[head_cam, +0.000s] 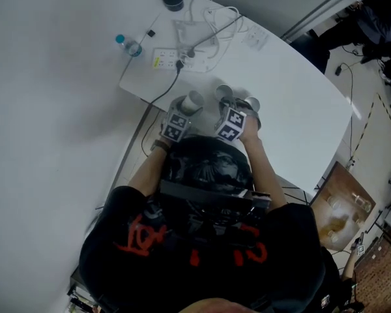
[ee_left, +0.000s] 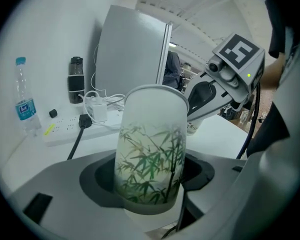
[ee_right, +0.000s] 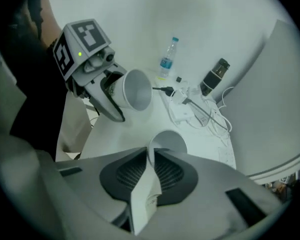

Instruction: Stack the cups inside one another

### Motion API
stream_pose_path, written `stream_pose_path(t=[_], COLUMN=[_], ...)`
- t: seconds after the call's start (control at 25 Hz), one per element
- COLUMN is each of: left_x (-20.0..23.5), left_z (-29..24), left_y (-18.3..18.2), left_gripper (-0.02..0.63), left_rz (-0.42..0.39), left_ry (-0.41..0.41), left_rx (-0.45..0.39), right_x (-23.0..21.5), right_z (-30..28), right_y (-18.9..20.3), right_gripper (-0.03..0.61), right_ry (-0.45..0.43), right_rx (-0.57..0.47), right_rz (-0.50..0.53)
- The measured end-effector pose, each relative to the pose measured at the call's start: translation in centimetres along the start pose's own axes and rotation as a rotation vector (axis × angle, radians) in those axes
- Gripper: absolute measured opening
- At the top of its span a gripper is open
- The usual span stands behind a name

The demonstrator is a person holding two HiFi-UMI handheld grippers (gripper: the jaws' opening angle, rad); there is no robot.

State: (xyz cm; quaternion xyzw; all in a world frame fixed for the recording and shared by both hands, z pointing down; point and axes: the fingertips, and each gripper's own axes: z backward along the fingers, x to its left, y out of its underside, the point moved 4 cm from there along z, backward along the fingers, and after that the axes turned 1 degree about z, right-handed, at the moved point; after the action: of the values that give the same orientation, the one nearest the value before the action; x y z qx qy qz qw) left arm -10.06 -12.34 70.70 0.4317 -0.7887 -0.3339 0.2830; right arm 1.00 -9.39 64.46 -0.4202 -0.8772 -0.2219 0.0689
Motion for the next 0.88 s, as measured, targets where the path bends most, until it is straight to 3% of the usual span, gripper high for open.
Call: stream_pose_path(t=[0.04,0.12,0.28,0.36,0.48,0.52,0.56,0.64,0.68,0.8,0.88], left_x=[-0.2,-0.9,-2.8,-4.3,-6.8,-7.3,-7.6,-7.3,-6.9,-5.2,-4.4], left_z=[-0.2,-0.3,-0.6,-0.6,-0.6,-0.8,-1.1,-1.4,-1.3,0.3,1.6], left_y=[0.1,0.1,-0.5,-0.8,-1.0,-0.7,-0.1,2.0,2.9,3.7,2.3], left_gripper=[0.299,0.299,0.299,0.299,0.301,0.302,0.315,0.451,0.473,0.465,0.39], left_rz=[-0.006,-0.05,-0.187,-0.257,-0.336,-0.355,-0.368,-0.372,-0.361,-0.25,-0.111], left_ry=[0.012,0.039,0.088,0.126,0.185,0.204,0.222,0.247,0.25,0.231,0.212], left_rx=[0.001,0.01,0.017,0.006,-0.002,0.016,0.053,0.164,0.207,0.209,0.134], right_x=[-0.1,-0.1,1.4,2.6,5.2,5.8,6.1,6.5,6.6,6.9,7.1], right_z=[0.4,1.9,5.6,5.0,3.4,3.2,3.3,3.6,3.6,3.0,2.7], right_y=[0.1,0.4,-2.0,-2.8,-2.5,-2.1,-1.6,0.2,1.2,3.5,3.9], right_gripper=[0.085,0.106,0.131,0.143,0.125,0.034,0.022,0.021,0.021,0.021,0.023], right_ry=[-0.007,-0.067,-0.367,-0.46,-0.545,-0.533,-0.5,-0.398,-0.336,-0.167,-0.103], right_rx=[-0.029,-0.143,-0.485,-0.513,-0.457,-0.435,-0.411,-0.33,-0.266,-0.063,0.003], right_rz=[-0.043,-0.17,-0.465,-0.523,-0.522,-0.503,-0.475,-0.392,-0.326,-0.103,-0.021])
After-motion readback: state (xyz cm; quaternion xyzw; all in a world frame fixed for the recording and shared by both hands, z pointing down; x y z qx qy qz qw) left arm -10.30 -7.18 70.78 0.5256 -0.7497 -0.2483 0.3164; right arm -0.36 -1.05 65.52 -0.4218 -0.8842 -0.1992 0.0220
